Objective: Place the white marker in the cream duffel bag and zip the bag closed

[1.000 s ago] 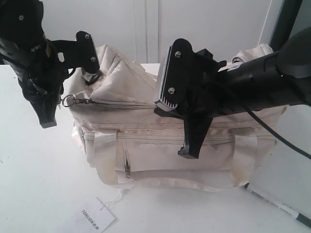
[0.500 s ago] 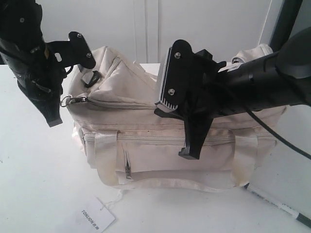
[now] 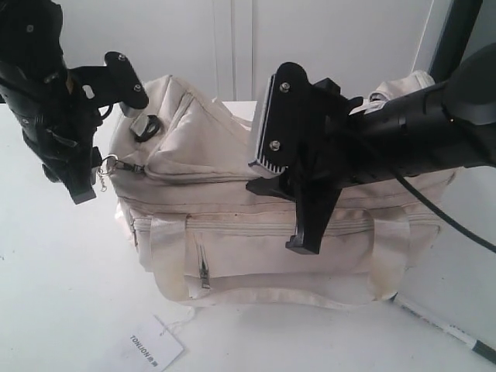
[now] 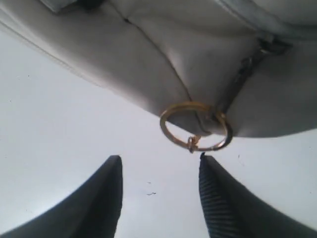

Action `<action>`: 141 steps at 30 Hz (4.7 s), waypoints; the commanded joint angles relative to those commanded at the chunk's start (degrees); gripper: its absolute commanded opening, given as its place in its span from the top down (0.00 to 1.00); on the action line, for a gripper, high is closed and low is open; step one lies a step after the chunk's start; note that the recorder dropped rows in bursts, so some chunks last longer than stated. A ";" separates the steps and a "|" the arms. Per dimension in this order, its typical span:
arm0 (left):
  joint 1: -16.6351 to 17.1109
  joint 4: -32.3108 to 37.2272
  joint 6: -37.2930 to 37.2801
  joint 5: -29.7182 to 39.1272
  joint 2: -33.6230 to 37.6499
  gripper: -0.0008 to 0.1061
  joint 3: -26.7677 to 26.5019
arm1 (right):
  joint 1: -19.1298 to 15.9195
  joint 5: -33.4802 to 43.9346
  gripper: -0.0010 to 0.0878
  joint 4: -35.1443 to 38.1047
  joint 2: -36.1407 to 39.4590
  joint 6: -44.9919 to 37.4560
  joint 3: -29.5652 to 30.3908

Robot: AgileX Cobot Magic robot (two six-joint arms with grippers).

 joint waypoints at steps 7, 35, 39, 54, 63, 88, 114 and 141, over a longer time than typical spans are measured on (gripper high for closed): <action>0.00 -15.16 17.79 -1.29 -3.75 0.51 0.00 | 0.00 3.42 0.35 -0.38 -4.62 15.79 0.00; -0.12 -44.14 49.96 -9.49 3.24 0.51 0.00 | 0.00 21.89 0.35 -10.59 -9.19 27.43 0.00; -0.12 -44.14 49.96 -11.50 3.33 0.55 0.00 | 0.00 22.03 0.35 -10.59 -9.19 27.43 0.00; -0.12 -44.14 49.00 -12.59 3.22 0.88 0.00 | 0.00 22.03 0.35 -10.59 -9.19 27.43 0.00; -0.12 -44.14 39.49 -19.16 3.22 0.95 0.00 | 0.00 19.36 0.35 -10.59 -9.19 27.43 0.00; 0.01 -44.14 21.82 -13.06 3.22 0.99 -6.04 | 0.00 8.84 0.35 9.70 -2.76 3.61 0.10; 0.01 -38.44 21.67 -24.00 3.72 0.99 -7.34 | 0.00 11.03 0.93 23.22 4.79 -2.36 0.10; 0.01 -34.85 22.55 -57.77 12.70 0.99 -7.24 | 0.00 13.91 0.93 11.98 1.51 -2.36 0.10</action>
